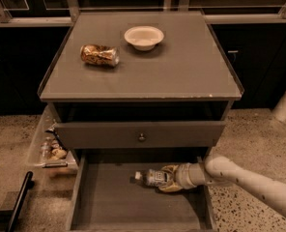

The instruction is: Place blue plastic bottle into middle drawer

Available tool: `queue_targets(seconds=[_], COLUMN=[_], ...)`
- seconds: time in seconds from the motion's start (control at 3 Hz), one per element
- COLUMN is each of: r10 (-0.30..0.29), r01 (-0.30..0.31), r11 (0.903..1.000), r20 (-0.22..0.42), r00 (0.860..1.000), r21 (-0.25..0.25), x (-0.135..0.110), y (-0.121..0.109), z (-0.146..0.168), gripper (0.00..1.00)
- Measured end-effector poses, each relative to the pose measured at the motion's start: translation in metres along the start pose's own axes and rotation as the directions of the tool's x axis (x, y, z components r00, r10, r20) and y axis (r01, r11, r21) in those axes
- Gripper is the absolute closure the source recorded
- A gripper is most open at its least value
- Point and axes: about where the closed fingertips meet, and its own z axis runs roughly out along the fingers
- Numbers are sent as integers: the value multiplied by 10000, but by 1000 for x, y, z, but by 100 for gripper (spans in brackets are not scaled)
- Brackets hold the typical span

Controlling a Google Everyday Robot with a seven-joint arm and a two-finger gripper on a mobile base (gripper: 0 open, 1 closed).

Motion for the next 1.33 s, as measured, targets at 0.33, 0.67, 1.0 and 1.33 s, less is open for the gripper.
queue_targets(seconds=[0.33,0.67,1.0,1.33], r10=[0,0,0,0], r01=[0,0,0,0], r11=[10000,10000,10000,10000], r20=[0,1,1,1], r00=[10000,10000,10000,10000], r21=[-1,-1,-2,-3], x=[0,0,0,0], y=[0,0,0,0], z=[0,0,0,0], gripper=[58,35,12,0])
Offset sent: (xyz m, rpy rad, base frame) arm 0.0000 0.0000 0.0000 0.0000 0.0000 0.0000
